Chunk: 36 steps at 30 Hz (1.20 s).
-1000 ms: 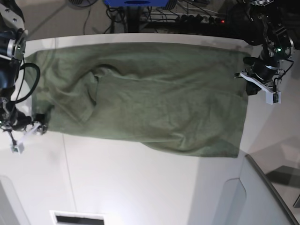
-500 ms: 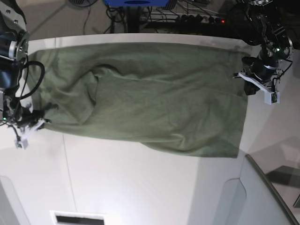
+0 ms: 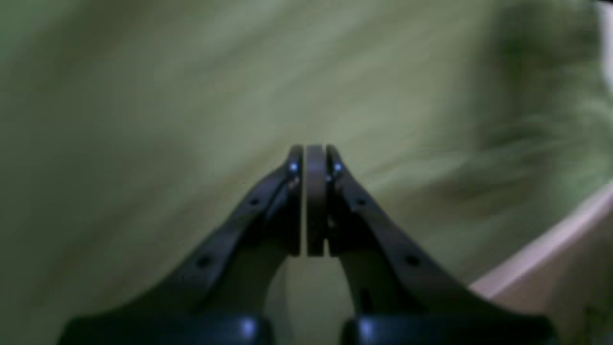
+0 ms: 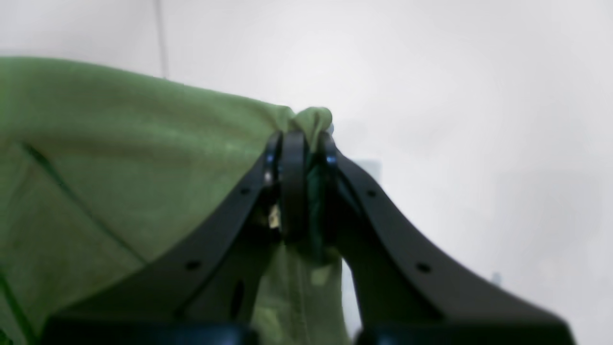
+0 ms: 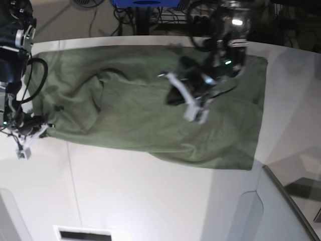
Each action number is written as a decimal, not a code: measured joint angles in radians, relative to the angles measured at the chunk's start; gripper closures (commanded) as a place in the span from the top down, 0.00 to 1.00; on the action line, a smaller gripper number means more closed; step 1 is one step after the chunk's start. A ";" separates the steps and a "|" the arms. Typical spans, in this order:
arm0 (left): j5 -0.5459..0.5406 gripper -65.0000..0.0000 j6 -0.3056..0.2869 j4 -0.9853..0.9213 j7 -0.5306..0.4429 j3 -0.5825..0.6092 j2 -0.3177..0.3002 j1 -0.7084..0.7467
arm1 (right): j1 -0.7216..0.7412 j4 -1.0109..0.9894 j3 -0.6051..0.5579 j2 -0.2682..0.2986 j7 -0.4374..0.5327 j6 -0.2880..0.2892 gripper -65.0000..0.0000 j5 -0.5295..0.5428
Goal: Layout the t-shirt on the table in an organized manner, then fold the t-shirt properly
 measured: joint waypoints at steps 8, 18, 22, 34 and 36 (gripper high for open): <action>0.002 0.00 -0.001 -0.243 -0.004 0.405 0.066 -0.164 | 0.000 0.005 0.000 0.001 0.000 0.000 0.00 0.000; -0.151 0.00 0.010 -0.616 -0.240 0.618 0.073 -0.257 | 0.000 0.006 0.000 0.005 -0.001 0.000 0.00 0.001; -0.167 0.00 -0.005 -0.709 -0.321 0.628 0.071 -0.275 | 0.000 0.006 0.000 0.004 -0.002 0.000 0.00 0.000; -0.171 0.00 0.068 -0.718 -0.333 0.635 0.083 -0.290 | -0.237 0.426 0.000 0.001 -0.051 0.002 0.00 0.008; -0.172 0.00 0.071 -0.718 -0.332 0.635 0.083 -0.290 | -0.281 0.508 0.002 -0.010 -0.084 -0.005 0.00 0.030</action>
